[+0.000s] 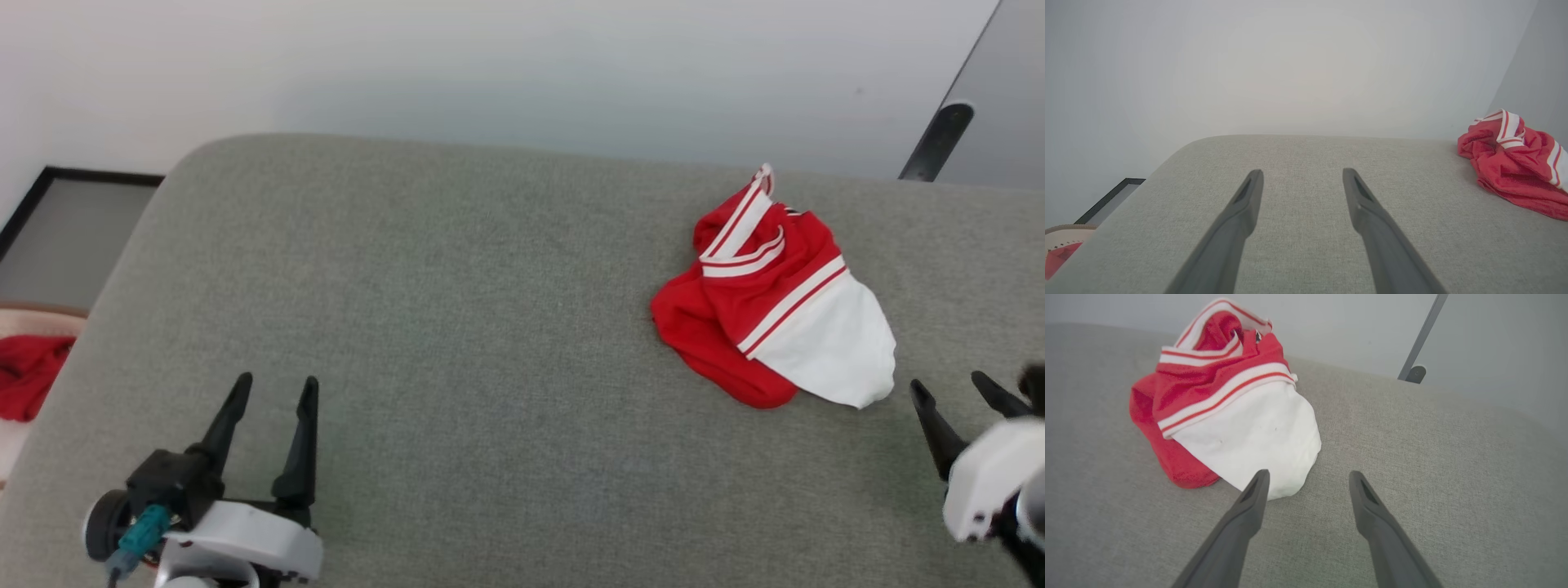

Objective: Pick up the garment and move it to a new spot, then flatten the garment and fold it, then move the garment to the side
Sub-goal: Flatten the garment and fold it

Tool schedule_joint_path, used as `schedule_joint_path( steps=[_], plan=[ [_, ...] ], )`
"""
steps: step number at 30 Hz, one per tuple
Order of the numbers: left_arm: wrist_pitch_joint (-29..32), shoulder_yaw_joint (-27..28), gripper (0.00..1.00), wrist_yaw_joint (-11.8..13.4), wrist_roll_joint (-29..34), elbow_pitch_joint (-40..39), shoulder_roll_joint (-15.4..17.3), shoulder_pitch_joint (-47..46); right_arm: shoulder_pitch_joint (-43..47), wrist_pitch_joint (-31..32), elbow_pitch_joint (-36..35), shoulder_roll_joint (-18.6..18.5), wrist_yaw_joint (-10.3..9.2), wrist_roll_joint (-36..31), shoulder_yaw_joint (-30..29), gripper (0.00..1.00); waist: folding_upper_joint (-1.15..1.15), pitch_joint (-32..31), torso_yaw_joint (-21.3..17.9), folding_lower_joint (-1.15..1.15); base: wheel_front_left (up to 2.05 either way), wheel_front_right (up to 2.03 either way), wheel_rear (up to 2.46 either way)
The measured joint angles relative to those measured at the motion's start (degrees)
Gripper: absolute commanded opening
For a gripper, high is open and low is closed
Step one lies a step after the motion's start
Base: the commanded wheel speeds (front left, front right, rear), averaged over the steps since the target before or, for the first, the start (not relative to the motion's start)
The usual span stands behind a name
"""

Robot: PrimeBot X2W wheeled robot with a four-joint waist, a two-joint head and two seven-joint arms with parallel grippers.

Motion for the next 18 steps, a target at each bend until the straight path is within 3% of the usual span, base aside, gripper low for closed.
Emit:
schedule_joint_path(
  steps=[4,8,13,18],
  plan=[
    [0.00,-0.08,1.00,-0.64,0.62,0.15,-1.57,-1.08,-5.43,15.08,1.81,-4.35,0.00,3.18,3.53,1.00,0.00,1.60,0.67,0.00,0.00,0.00,0.00],
    [0.00,0.10,1.00,-1.41,1.36,0.31,-2.83,-2.82,-11.34,26.46,1.96,-5.69,0.00,4.90,3.59,1.00,0.00,3.92,1.53,0.00,0.00,0.00,0.00],
    [0.00,0.18,1.00,-2.38,2.19,1.05,-4.22,-5.59,-16.05,34.21,3.48,-5.43,0.00,2.67,2.42,1.00,0.00,7.43,2.75,0.00,0.00,0.00,0.00],
    [0.00,0.76,1.00,-3.00,3.01,1.74,-5.60,-7.27,-16.19,37.84,4.38,-4.11,0.00,2.27,2.46,1.00,0.00,10.36,4.32,0.00,0.00,0.00,0.00]
  ],
)
